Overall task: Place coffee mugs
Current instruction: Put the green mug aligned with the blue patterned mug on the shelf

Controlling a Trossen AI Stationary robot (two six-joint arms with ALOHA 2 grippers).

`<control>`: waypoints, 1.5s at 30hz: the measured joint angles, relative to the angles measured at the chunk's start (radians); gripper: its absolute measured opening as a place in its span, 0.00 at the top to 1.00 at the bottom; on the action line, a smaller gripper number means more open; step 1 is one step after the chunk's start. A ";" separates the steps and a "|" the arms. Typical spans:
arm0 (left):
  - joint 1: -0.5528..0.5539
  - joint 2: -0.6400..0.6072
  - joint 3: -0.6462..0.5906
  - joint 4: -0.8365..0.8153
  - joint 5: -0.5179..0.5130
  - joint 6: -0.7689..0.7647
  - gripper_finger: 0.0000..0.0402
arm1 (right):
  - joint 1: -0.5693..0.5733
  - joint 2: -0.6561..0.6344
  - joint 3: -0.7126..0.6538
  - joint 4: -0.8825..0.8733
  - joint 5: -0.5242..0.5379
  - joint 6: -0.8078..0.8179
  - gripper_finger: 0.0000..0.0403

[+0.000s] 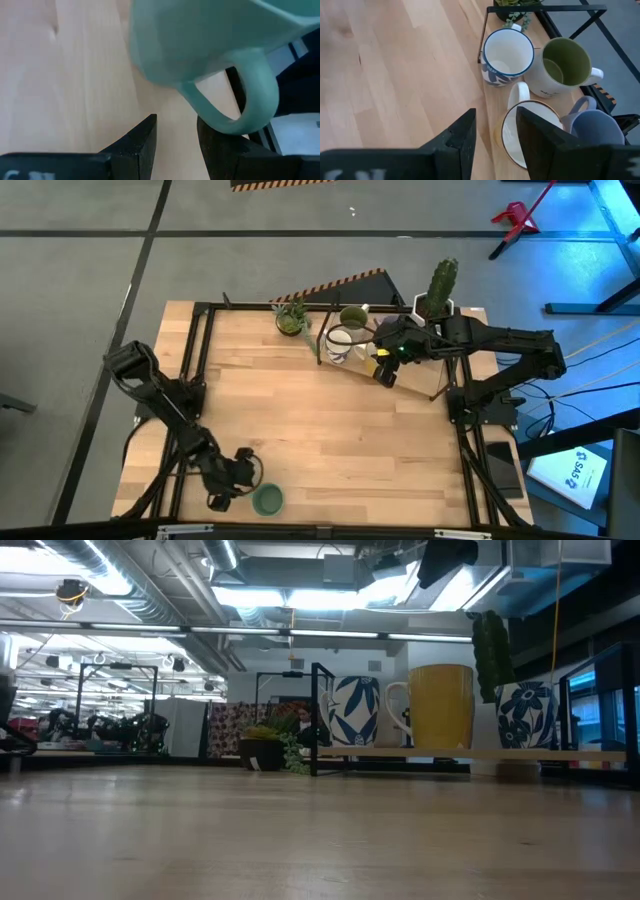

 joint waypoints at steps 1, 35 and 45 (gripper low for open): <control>0.019 0.006 0.000 0.018 0.010 0.025 0.66 | 0.000 0.000 0.000 0.000 0.000 0.000 0.69; 0.008 -0.188 0.000 -0.007 0.026 0.047 0.69 | 0.204 0.000 0.000 0.000 0.143 0.029 0.69; 0.046 0.061 -0.001 0.286 0.051 0.111 0.85 | 0.214 0.000 0.000 0.000 0.179 0.058 0.69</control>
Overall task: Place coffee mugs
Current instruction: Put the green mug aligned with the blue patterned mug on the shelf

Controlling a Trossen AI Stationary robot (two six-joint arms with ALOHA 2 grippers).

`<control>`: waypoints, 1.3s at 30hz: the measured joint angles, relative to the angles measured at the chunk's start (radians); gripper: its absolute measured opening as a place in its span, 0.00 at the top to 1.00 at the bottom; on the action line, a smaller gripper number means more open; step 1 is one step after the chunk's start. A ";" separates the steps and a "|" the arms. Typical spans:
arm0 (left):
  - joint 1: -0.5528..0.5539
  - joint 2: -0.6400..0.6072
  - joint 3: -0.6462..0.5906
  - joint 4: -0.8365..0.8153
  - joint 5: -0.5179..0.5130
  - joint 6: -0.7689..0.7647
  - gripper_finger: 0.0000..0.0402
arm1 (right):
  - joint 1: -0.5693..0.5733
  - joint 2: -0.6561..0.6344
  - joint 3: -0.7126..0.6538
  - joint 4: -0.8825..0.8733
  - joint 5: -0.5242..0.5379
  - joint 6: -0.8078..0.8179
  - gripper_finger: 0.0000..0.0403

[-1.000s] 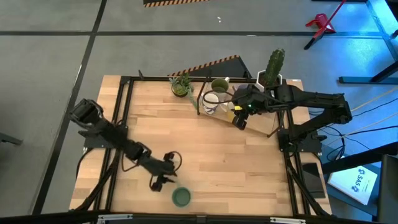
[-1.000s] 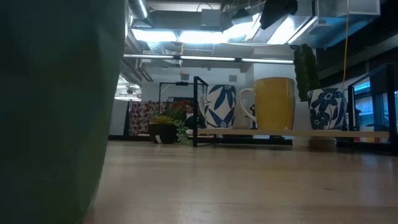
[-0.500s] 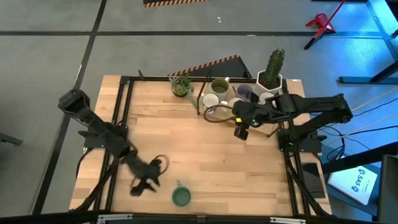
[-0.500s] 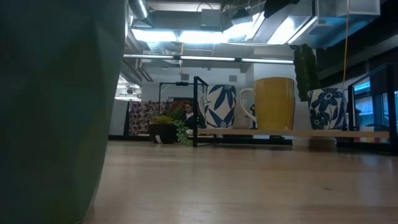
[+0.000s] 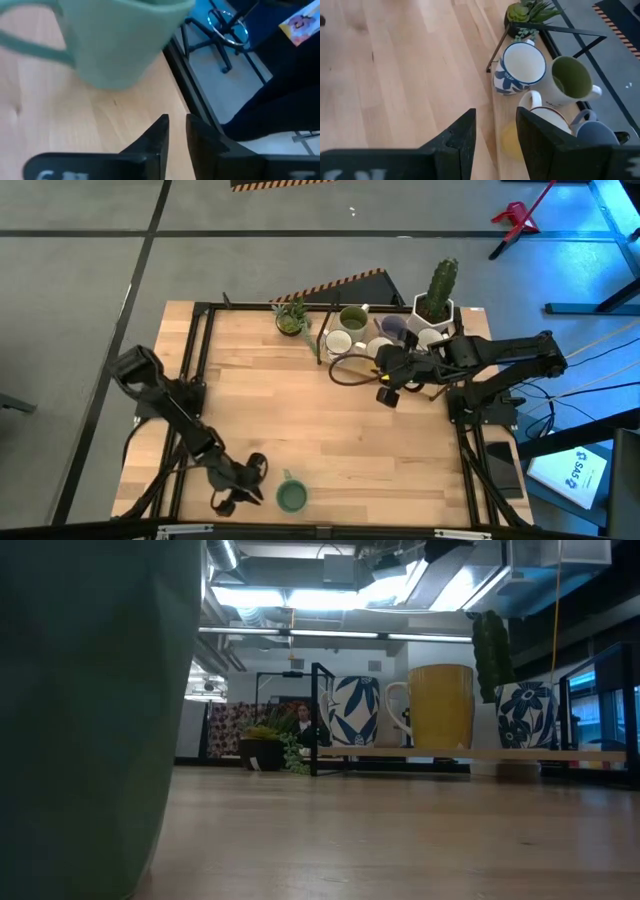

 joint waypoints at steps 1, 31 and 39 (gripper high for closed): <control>0.015 0.014 0.000 0.025 0.013 0.021 0.87 | 0.000 0.000 0.000 0.000 0.005 0.000 0.69; 0.693 0.247 0.186 0.304 0.357 0.284 0.99 | 0.068 0.013 -0.068 0.021 -0.012 0.176 0.69; 0.724 0.049 0.179 0.163 0.519 0.206 1.00 | 0.203 0.170 -0.124 0.331 -0.114 0.051 0.69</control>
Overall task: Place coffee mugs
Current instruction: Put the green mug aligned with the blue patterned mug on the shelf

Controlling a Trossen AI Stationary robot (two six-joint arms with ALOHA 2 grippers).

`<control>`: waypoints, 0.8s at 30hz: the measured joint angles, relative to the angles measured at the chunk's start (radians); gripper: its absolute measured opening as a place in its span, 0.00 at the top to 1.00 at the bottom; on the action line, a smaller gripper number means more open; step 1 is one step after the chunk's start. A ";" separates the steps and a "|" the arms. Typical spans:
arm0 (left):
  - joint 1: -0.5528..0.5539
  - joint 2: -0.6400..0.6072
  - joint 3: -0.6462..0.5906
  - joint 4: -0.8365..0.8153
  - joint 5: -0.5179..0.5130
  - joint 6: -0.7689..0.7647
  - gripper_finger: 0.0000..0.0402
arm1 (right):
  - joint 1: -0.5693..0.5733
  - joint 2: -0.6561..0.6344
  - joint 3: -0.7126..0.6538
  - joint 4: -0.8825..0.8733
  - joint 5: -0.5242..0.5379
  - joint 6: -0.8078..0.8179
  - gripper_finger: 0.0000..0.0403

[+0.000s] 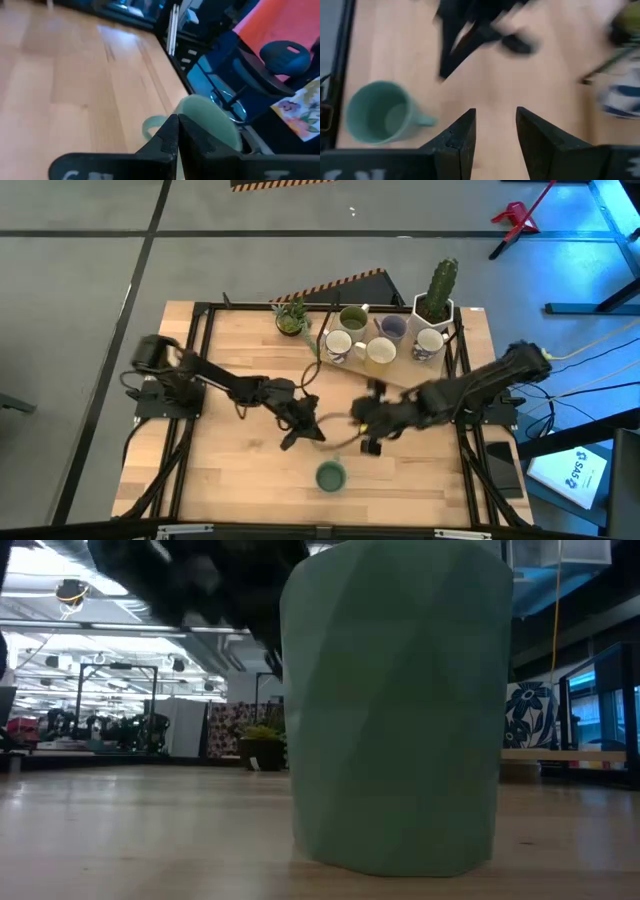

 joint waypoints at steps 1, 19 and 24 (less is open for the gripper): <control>-0.005 -0.046 0.000 -0.047 -0.014 0.008 1.00 | 0.011 0.032 0.000 0.025 -0.012 0.000 0.69; -0.210 -0.762 -0.001 -0.775 -0.482 0.060 1.00 | 0.111 0.323 0.048 0.210 -0.048 -0.117 0.69; -0.250 -0.809 -0.001 -0.888 -0.543 0.053 1.00 | 0.101 0.351 0.048 0.218 -0.092 -0.170 0.69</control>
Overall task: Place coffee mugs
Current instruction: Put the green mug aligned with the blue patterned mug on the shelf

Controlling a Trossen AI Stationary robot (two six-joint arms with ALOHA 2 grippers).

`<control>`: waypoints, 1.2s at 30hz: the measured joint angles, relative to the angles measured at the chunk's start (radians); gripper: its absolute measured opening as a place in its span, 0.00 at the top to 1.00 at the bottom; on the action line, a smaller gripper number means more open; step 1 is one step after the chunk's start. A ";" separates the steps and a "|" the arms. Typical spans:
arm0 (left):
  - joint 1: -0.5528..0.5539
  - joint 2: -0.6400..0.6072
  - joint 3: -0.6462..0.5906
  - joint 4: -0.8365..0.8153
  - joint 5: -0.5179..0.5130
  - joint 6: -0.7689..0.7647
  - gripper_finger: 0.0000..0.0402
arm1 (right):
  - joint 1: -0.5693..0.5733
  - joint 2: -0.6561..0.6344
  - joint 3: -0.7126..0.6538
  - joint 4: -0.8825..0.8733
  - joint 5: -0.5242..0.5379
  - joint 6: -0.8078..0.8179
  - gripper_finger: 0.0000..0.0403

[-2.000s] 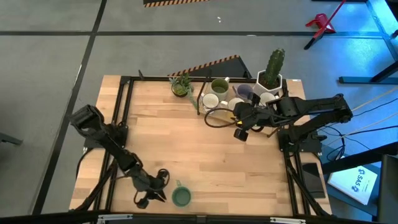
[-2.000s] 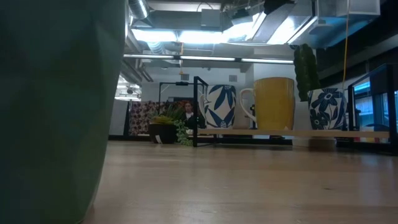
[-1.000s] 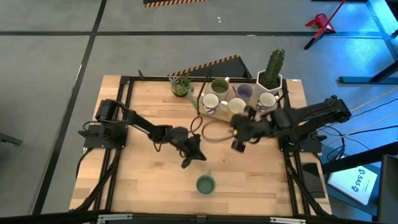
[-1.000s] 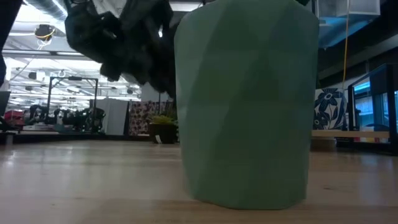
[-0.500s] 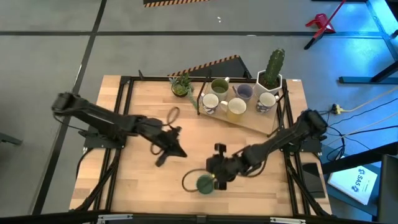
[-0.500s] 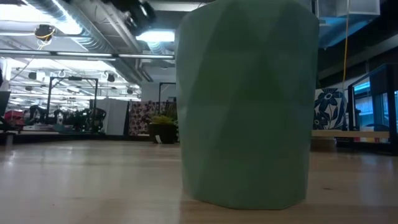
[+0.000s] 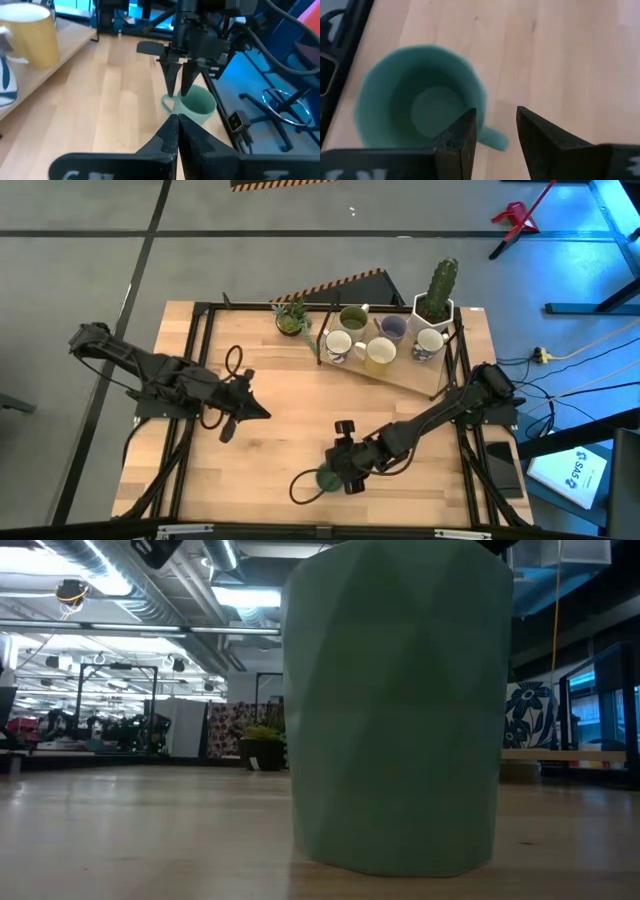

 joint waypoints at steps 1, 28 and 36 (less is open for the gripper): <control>-0.007 -0.005 0.000 -0.018 -0.009 -0.008 1.00 | -0.006 0.006 0.000 0.003 -0.021 -0.002 0.69; -0.080 -0.011 0.000 -0.146 -0.138 -0.027 1.00 | -0.030 0.058 0.035 -0.059 -0.147 0.050 0.98; -0.080 -0.011 0.000 -0.146 -0.139 -0.049 1.00 | -0.069 -0.115 0.052 -0.429 -0.155 0.111 0.99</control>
